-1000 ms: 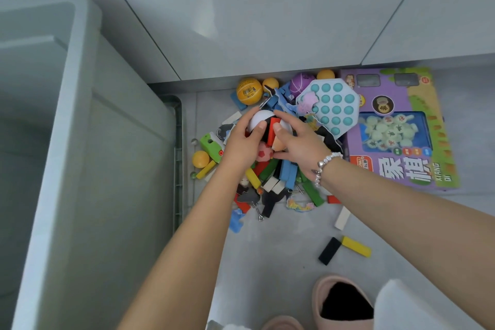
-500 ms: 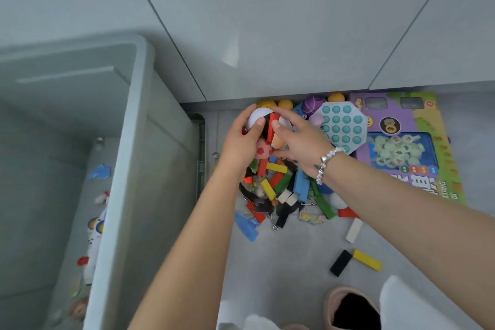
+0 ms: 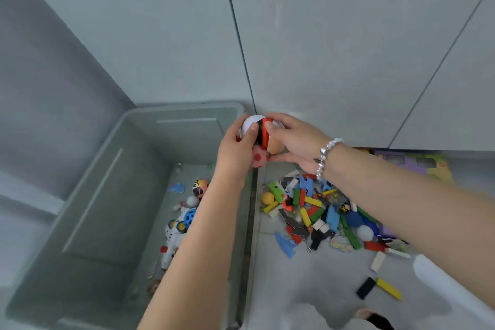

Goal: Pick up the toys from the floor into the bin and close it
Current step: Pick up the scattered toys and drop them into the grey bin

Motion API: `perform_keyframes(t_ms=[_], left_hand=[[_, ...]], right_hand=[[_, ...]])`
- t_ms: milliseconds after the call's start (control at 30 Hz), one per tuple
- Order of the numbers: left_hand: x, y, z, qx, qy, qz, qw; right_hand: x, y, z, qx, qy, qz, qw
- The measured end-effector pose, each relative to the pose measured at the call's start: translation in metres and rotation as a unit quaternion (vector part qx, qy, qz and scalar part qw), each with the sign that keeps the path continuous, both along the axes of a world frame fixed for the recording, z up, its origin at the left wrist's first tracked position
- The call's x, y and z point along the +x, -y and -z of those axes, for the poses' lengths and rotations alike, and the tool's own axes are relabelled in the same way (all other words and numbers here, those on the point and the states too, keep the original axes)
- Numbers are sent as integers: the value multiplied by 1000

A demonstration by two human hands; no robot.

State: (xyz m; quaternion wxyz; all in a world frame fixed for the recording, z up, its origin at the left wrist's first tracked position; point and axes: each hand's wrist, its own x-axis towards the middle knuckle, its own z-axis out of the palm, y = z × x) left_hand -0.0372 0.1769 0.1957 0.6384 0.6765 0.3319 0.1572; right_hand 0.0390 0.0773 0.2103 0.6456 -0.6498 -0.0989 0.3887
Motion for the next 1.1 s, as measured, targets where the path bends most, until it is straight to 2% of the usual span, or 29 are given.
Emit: perform_keyframes(t_ms=[133, 233, 367, 500, 733, 900, 1100], left_hand=[[-55, -23, -27, 39, -10, -55, 998], [-95, -31, -17, 37, -38, -84, 995], [-135, -27, 13, -18, -84, -131, 988], [-152, -12, 28, -30, -104, -146, 983], [-138, 14, 20, 31, -46, -127, 990], [-104, 39, 17, 70, -4, -71, 995], [-47, 63, 36, 78, -72, -32, 994]], right_hand=[[-45, -30, -24, 21, -11, -71, 997], [-77, -43, -12, 6, -13, -133, 991], [-97, -46, 9, -57, 106, -230, 966], [-101, -40, 21, -105, 248, -298, 916], [-93, -13, 35, -103, 321, -217, 916], [-73, 8, 49, -119, 312, -135, 933], [-30, 29, 63, -153, 295, -52, 942]])
